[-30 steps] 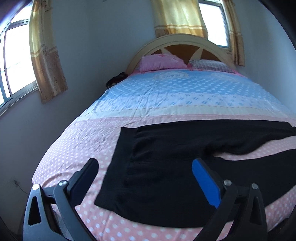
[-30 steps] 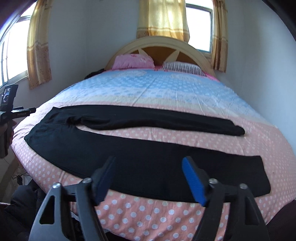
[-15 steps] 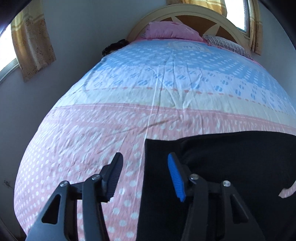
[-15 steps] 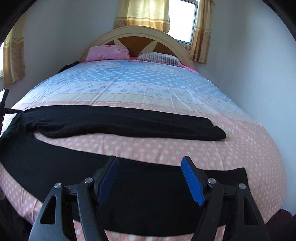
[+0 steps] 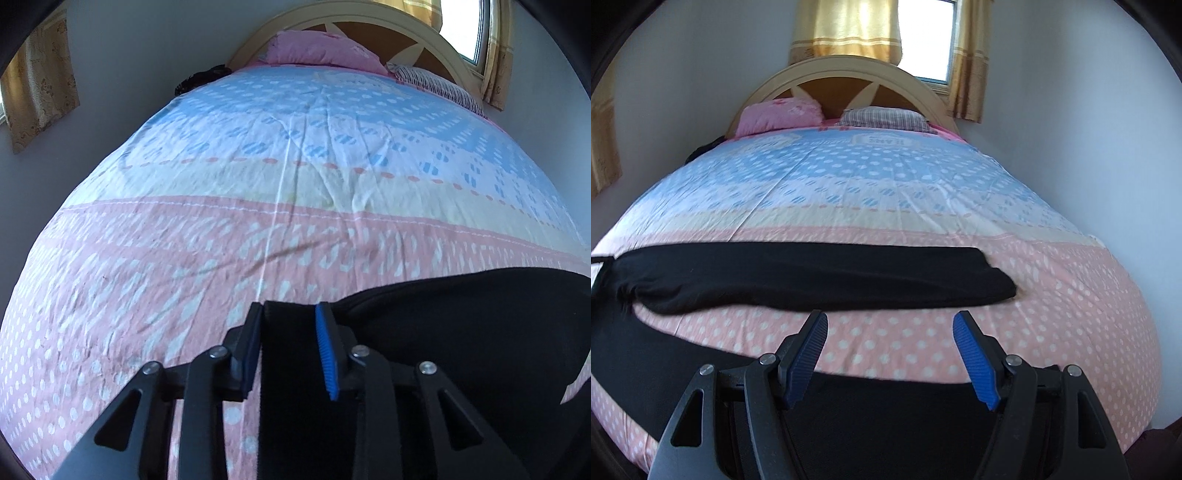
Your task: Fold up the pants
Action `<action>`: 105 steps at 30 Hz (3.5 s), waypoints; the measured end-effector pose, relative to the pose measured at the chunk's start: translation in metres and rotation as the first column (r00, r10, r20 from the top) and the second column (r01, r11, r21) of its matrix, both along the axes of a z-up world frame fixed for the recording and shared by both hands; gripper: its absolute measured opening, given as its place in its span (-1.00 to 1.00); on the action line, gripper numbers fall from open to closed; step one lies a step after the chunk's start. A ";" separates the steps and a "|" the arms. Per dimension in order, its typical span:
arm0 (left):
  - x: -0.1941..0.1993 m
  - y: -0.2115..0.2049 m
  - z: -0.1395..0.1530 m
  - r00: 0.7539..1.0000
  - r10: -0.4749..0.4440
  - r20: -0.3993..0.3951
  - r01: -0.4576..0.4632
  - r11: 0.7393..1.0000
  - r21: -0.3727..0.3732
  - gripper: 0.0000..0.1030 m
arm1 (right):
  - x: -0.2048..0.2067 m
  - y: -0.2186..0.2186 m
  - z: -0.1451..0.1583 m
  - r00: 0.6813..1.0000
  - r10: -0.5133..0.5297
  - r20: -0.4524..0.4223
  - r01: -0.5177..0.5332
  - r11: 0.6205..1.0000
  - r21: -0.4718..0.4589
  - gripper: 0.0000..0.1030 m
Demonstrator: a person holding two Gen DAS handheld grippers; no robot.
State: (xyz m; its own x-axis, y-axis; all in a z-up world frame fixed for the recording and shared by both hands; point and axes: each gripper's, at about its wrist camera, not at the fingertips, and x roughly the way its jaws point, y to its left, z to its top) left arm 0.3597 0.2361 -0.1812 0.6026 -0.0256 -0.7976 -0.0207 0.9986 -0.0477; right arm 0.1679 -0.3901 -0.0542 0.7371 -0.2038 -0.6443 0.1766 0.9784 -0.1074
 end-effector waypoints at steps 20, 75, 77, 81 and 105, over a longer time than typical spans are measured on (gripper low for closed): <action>0.013 -0.008 0.003 0.997 -0.075 0.003 0.074 0.995 0.063 -0.68 | 0.072 -0.151 -0.020 0.961 -0.240 -0.136 0.255 0.962 0.103 0.39; -0.109 0.039 0.068 0.935 -0.113 0.337 0.209 0.942 -0.262 -0.76 | -0.029 -0.163 0.009 0.996 0.008 0.093 -0.040 0.936 0.349 -0.85; -0.119 0.043 0.065 0.932 -0.114 0.343 0.215 0.938 -0.272 -0.76 | -0.042 -0.167 0.003 0.997 0.002 0.081 -0.031 0.934 0.355 -0.85; -0.139 0.048 0.054 0.933 -0.119 0.341 0.225 0.930 -0.290 -0.76 | -0.064 -0.174 -0.012 0.999 -0.016 0.043 -0.001 0.930 0.368 -0.85; -0.227 0.064 0.014 0.935 -0.260 0.241 0.252 0.966 0.064 -0.18 | -0.126 -0.161 0.005 0.996 -0.069 -0.050 0.079 0.964 0.253 -0.39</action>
State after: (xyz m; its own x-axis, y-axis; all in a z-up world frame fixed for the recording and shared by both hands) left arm 0.1327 0.3003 -0.1675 0.7558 -0.1824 -0.6289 0.2442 0.9696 0.0123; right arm 0.0414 -0.5508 -0.0487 0.6987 -0.0824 -0.7106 0.2503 0.9587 0.1349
